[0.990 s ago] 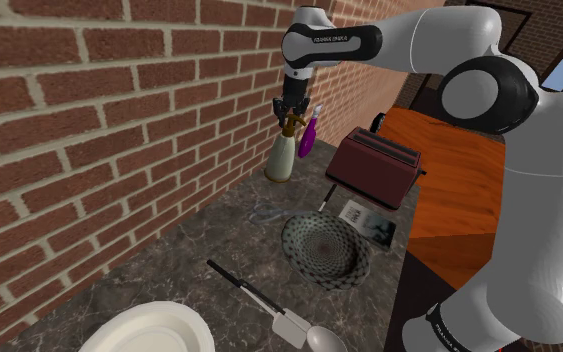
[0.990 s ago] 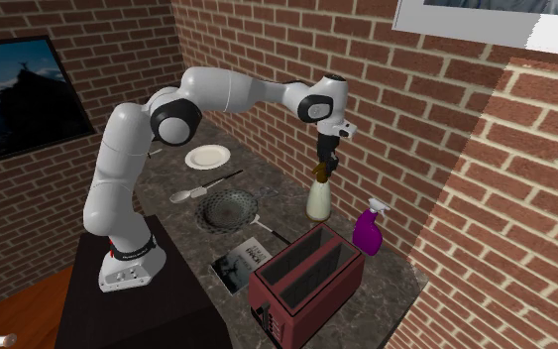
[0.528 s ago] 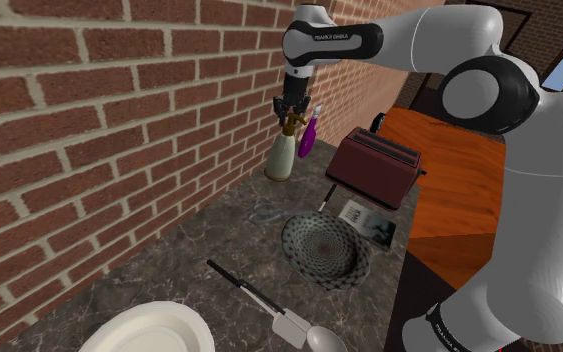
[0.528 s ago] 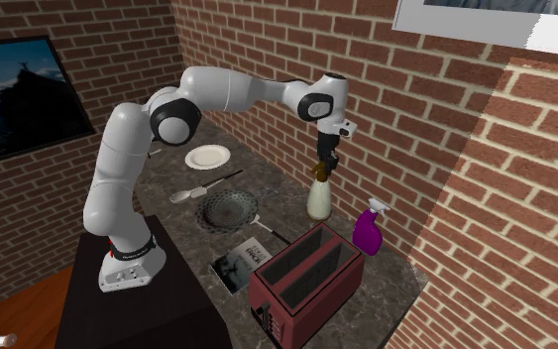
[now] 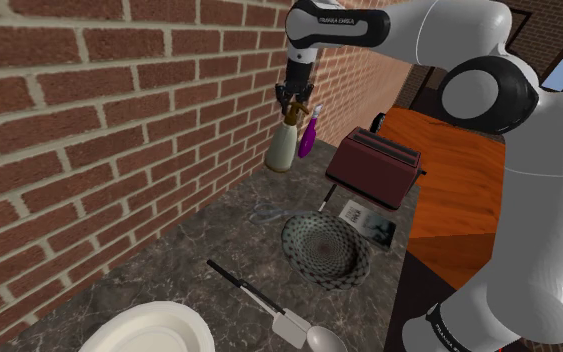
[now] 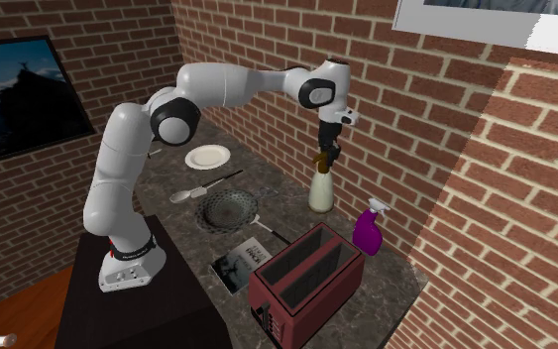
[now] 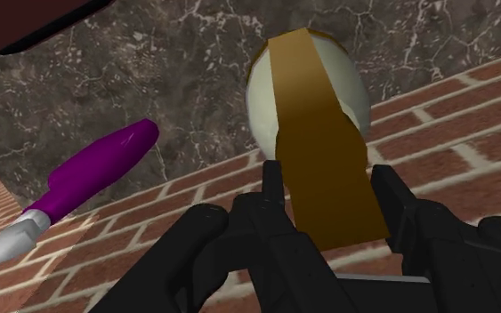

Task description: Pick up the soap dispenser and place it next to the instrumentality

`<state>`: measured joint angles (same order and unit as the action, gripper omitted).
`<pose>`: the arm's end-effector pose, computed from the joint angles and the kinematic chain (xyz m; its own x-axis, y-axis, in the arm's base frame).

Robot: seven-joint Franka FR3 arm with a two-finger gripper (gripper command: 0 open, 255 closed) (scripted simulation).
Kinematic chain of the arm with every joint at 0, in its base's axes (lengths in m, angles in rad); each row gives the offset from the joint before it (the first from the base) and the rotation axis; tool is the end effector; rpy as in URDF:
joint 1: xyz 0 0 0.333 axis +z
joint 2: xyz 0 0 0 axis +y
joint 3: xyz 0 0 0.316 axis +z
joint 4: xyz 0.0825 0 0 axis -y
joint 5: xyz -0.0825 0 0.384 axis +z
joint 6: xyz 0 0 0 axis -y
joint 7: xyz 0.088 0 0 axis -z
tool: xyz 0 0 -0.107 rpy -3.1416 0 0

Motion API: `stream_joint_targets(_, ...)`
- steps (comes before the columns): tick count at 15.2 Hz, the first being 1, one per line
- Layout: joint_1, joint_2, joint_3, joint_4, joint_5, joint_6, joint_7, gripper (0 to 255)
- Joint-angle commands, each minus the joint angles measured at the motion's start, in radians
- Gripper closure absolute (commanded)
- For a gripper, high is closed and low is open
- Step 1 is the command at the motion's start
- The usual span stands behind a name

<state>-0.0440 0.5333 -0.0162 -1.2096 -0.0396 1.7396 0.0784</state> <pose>0.7105 -0.0437 0.4715 0.9916 -0.1293 0.0003 -0.1291 -0.9905 0.0474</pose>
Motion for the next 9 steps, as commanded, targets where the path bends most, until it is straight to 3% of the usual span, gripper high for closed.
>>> stream_joint_targets(1,0.000,-0.001,0.000,0.027,0.000,-0.028,-0.001,255)
stream_joint_targets(6,0.000,0.013,0.000,0.116,0.001,-0.103,-0.004,255)
stream_joint_targets(9,0.020,-0.051,0.005,0.053,-0.003,-0.105,0.020,255)
